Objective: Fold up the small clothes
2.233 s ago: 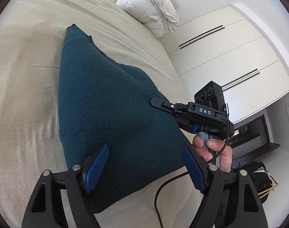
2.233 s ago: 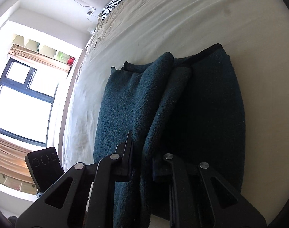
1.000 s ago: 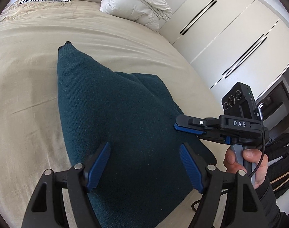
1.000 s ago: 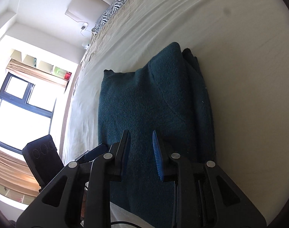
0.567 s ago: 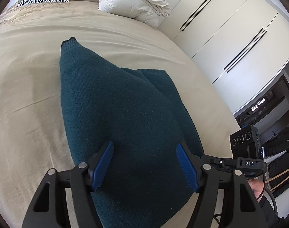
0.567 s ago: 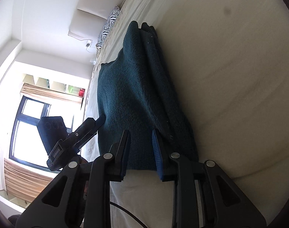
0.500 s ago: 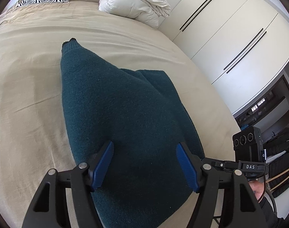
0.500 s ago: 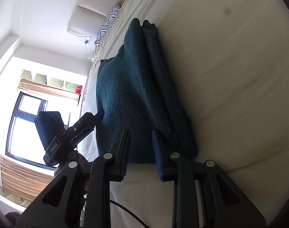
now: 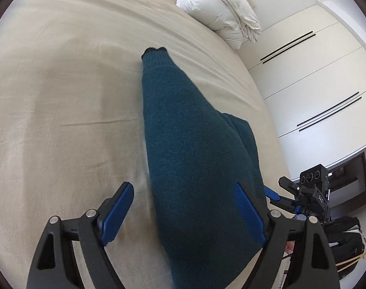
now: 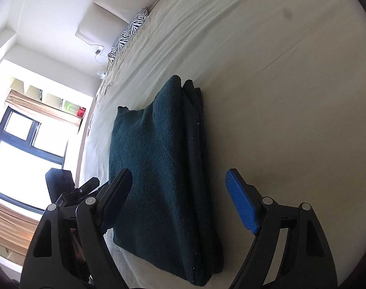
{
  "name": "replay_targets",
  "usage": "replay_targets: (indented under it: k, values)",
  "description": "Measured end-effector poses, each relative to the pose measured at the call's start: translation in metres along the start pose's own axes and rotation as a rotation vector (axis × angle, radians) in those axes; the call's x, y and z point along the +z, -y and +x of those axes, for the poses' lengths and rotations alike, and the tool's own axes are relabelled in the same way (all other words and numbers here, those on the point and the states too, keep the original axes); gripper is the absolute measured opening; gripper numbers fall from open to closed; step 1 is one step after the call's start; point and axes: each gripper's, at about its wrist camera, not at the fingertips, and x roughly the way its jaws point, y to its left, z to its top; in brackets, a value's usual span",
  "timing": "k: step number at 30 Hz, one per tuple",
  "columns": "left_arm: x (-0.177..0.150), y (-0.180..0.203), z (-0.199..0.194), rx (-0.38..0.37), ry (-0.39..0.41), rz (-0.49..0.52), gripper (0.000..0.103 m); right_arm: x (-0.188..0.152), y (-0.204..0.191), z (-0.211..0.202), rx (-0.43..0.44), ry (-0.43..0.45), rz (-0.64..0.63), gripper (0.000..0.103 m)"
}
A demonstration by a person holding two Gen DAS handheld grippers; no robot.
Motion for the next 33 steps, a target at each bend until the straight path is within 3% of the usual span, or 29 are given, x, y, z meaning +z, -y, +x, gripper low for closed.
replay_targets:
  k: [2, 6, 9, 10, 11, 13, 15, 20, 24, 29, 33]
  values:
    - [0.0, -0.006, 0.01, -0.036, -0.035, -0.044, 0.086, 0.012, 0.015, 0.014, -0.001, -0.044, 0.051, 0.079]
    - [0.005, 0.007, 0.024, -0.05, -0.077, -0.02, 0.086, 0.025, 0.014, 0.034, 0.035, -0.076, 0.061, 0.072]
    - [0.009, 0.012, 0.035, 0.001, -0.098, 0.003, 0.081, 0.028, 0.003, 0.057, 0.029, -0.147, 0.012, 0.06]
    - [0.01, 0.012, 0.037, 0.016, -0.095, -0.002, 0.079, 0.028, -0.002, 0.065, 0.013, -0.166, -0.008, 0.057]
    - [0.011, 0.01, 0.037, 0.021, -0.091, -0.016, 0.068, 0.029, -0.005, 0.071, -0.005, -0.178, -0.019, 0.055]
    - [0.013, 0.005, 0.039, 0.009, -0.103, -0.053, 0.06, 0.029, -0.01, 0.075, -0.039, -0.188, -0.027, 0.041]
    - [0.013, 0.012, 0.039, 0.042, -0.104, -0.024, 0.051, 0.028, -0.017, 0.078, -0.076, -0.185, -0.043, 0.032]
    - [0.009, 0.046, 0.025, 0.164, -0.082, 0.097, 0.041, 0.007, -0.072, 0.075, -0.323, -0.121, -0.254, 0.022]
    - [-0.001, 0.066, -0.009, 0.204, -0.049, 0.146, 0.04, -0.016, -0.12, 0.063, -0.431, -0.063, -0.38, 0.021]
    - [-0.032, 0.083, -0.085, 0.223, 0.012, 0.228, 0.04, -0.064, -0.181, 0.028, -0.428, 0.001, -0.479, 0.021]
    - [-0.076, 0.086, -0.142, 0.259, 0.032, 0.285, 0.041, -0.121, -0.225, 0.002, -0.4, 0.022, -0.551, 0.021]
